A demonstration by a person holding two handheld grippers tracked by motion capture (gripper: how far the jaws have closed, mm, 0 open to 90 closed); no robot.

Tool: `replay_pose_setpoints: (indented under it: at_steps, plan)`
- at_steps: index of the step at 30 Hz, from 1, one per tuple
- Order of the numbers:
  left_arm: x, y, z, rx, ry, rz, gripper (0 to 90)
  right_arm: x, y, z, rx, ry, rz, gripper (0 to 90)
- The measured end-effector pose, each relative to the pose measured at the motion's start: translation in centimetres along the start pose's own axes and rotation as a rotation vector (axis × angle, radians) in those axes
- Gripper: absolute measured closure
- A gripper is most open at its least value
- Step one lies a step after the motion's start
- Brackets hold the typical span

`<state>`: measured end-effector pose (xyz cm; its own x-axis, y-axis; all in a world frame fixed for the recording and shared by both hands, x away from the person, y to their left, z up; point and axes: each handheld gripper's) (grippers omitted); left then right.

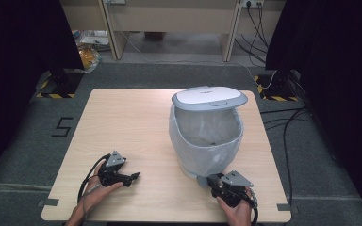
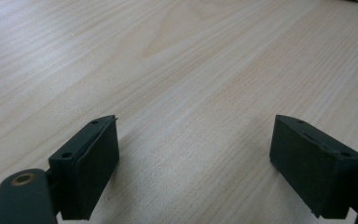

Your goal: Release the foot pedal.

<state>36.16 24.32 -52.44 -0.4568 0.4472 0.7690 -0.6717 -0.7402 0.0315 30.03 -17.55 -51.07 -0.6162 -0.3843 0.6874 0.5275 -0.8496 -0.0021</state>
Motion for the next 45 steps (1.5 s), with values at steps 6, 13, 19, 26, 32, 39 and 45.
replay_pose_setpoints:
  at_steps: [6,13,19,26,32,39,45]
  plan:
    - [0.0,0.0,0.0,0.0,0.0,0.0,14.8,0.5,0.6,-0.1,-0.047,0.021,0.013,40.3]
    - [0.0,0.0,0.0,0.003,0.001,0.0,14.9,1.1,1.2,-0.4,-0.082,0.064,0.024,35.7]
    - [0.0,0.0,0.0,0.003,0.001,0.0,15.0,2.3,1.6,-0.3,-0.094,0.088,0.01,34.7]
    - [0.0,0.0,0.0,0.003,0.0,0.0,14.9,3.4,2.6,-0.8,-0.115,0.098,-0.012,34.2]
    - [0.0,0.0,0.0,0.004,0.0,0.001,14.9,4.4,3.3,-1.2,-0.134,0.109,-0.033,33.8]
    - [0.0,0.0,0.0,0.004,0.0,0.002,14.9,5.2,3.6,-1.6,-0.137,0.109,-0.047,31.4]
    - [0.0,0.0,0.0,0.004,0.0,0.002,14.9,5.7,3.6,-2.6,-0.148,0.098,-0.054,28.3]
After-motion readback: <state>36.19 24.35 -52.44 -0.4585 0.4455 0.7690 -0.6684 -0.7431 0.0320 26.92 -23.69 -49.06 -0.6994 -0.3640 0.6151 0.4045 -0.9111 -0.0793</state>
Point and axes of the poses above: each handheld gripper's, and its own axes: x roughly backward along the jaws, z roughly out of its top, y roughly to its right, and after that the axes turned 9 degrees about -y, right-handed
